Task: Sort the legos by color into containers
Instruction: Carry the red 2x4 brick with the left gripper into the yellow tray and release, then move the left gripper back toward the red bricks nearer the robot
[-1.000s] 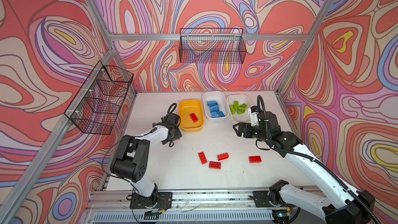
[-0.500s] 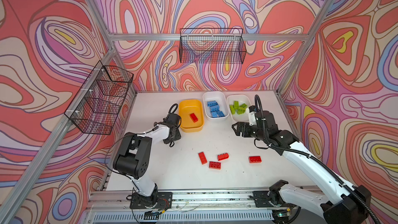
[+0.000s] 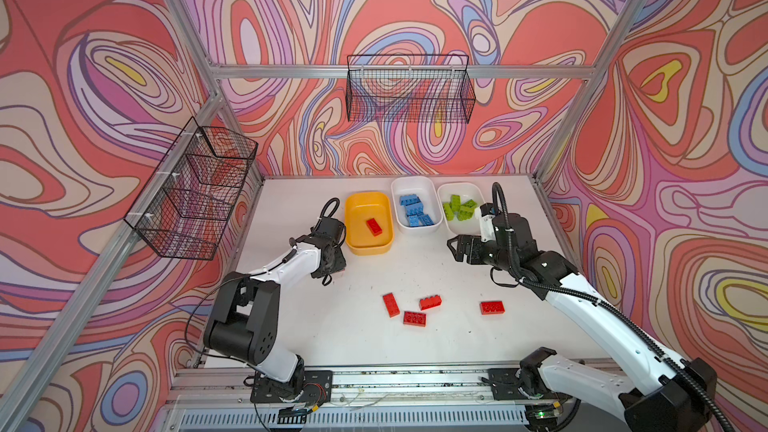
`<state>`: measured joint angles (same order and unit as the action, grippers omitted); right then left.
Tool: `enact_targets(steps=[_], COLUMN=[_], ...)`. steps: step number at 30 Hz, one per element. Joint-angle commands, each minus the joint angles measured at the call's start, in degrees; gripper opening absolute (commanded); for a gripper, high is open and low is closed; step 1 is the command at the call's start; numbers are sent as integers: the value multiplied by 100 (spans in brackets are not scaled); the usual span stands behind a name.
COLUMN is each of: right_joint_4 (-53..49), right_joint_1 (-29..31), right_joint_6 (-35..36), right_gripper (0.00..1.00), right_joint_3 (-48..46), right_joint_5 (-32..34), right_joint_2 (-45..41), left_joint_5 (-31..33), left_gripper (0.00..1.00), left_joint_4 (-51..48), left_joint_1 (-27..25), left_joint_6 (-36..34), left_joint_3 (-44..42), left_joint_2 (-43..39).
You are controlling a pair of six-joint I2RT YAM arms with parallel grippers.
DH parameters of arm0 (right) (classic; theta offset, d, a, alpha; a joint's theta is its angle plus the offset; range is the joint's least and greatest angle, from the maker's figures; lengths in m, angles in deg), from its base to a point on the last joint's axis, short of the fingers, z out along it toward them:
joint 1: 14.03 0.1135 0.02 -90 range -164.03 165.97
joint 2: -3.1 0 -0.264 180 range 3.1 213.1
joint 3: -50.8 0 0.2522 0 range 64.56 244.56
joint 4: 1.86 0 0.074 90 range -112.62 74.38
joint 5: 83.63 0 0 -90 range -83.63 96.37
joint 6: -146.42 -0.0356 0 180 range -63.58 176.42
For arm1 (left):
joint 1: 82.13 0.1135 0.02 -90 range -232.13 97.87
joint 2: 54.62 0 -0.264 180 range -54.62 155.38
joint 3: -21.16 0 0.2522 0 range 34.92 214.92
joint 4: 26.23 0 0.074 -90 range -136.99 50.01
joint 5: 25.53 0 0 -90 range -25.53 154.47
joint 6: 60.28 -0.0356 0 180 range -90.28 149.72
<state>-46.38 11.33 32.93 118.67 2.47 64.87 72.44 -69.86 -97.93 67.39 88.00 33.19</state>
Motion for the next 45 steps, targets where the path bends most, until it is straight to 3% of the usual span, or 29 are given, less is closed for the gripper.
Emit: enact_targets(steps=[1,8,17,23,33,39,41,43,45], right_joint_4=[64,-45,-87,-34,108,260,298,309,278], right_joint_1=[7,8,5,8,12,5,12,12,11], right_joint_6=[30,35,1,-33,-60,-14,10,62,101], right_gripper=[98,98,98,98,98,98,98,98,98], right_joint_3=[61,3,23,-5,-32,-20,16,95,206], right_joint_5=[-28,41,82,95,182,309,290,253,315], right_joint_2=[-139,-322,-393,-333,-32,263,387,516,619], left_joint_5=[170,-56,-286,-399,-467,-385,-392,-426,-475], left_gripper=[38,38,40,42,49,65,76,83,83], left_joint_4=[-429,-513,-826,-893,-1382,-1972,-2178,-2226,-2158], left_joint_1=[6,6,-57,-284,-410,-416,-414,-409,-414], left_joint_6=[-48,-12,-184,-250,-392,-599,-634,-660,-630], left_joint_3=[31,266,1652,2819,5315,7035,7496,7665,7514], left_joint_2=[-159,-298,2,911,3150,4429,4703,4777,4630])
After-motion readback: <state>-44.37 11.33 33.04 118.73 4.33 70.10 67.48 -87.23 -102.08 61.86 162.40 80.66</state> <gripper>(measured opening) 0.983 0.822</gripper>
